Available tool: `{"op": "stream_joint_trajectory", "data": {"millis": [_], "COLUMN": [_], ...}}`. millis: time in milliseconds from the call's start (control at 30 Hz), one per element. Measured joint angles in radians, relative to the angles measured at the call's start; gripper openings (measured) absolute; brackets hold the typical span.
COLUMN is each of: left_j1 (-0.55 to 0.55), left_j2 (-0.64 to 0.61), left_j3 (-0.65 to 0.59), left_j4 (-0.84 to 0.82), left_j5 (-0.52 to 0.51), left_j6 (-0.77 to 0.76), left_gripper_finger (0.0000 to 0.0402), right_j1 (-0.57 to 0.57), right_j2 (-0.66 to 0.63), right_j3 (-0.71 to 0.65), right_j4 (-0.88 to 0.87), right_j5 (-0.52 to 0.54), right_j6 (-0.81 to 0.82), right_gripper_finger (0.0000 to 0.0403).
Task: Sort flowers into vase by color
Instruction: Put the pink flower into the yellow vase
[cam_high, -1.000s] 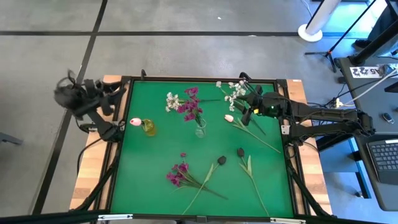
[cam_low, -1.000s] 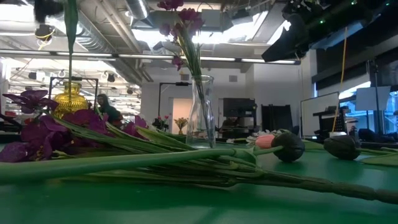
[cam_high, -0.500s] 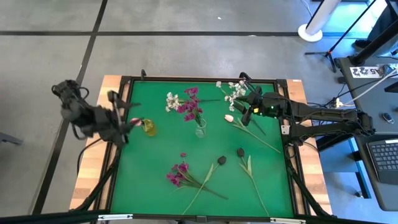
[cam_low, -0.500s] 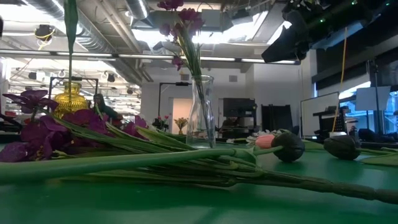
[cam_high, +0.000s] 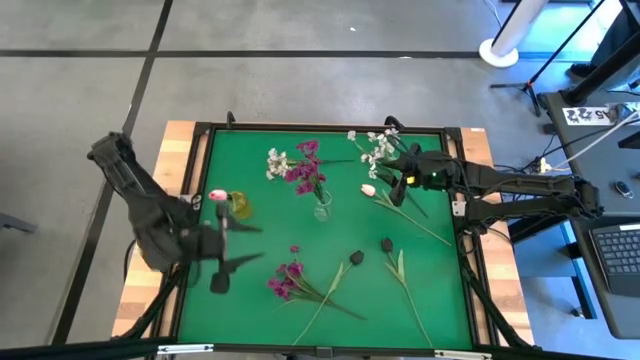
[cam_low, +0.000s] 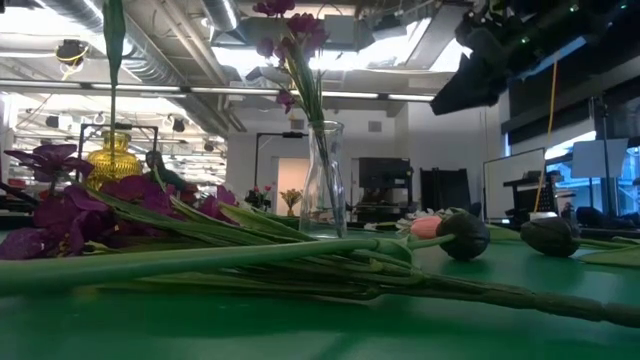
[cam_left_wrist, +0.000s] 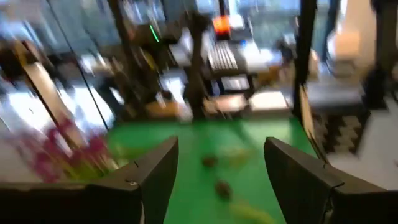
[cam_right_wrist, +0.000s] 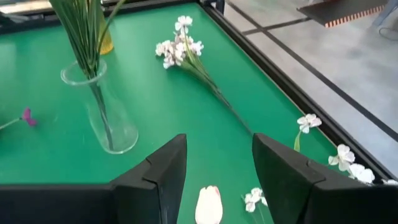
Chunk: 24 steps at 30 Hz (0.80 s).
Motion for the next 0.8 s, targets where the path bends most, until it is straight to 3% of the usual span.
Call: {"op": "stream_joint_trajectory", "data": {"millis": [200,300,433,800], "left_j1": [-0.099,-0.133,-0.157,-0.241], "left_j2": [0.071,0.111,0.150,0.155], "left_j3": [0.001,0.000,-0.044,-0.325], "left_j4": [-0.191,-0.307,-0.517,-0.510], "left_j5": [0.070,0.012,-0.045,-0.150], "left_j6": [-0.400,-0.569,-0.903,-1.388], "left_gripper_finger": [0.0233,0.0233,0.0233,0.0233], "right_j1": [0.000,0.000,0.000,0.000], "right_j2": [0.000,0.000,0.000,0.000], "right_j3": [0.000,0.000,0.000,0.000], "right_j4": [-0.001,-0.001,-0.015,-0.065], "right_j5": [0.000,0.000,-0.032,-0.041], "right_j6": [0.000,0.000,0.004,0.006], "right_gripper_finger": [0.0182,0.0182,0.0182,0.0182]}}
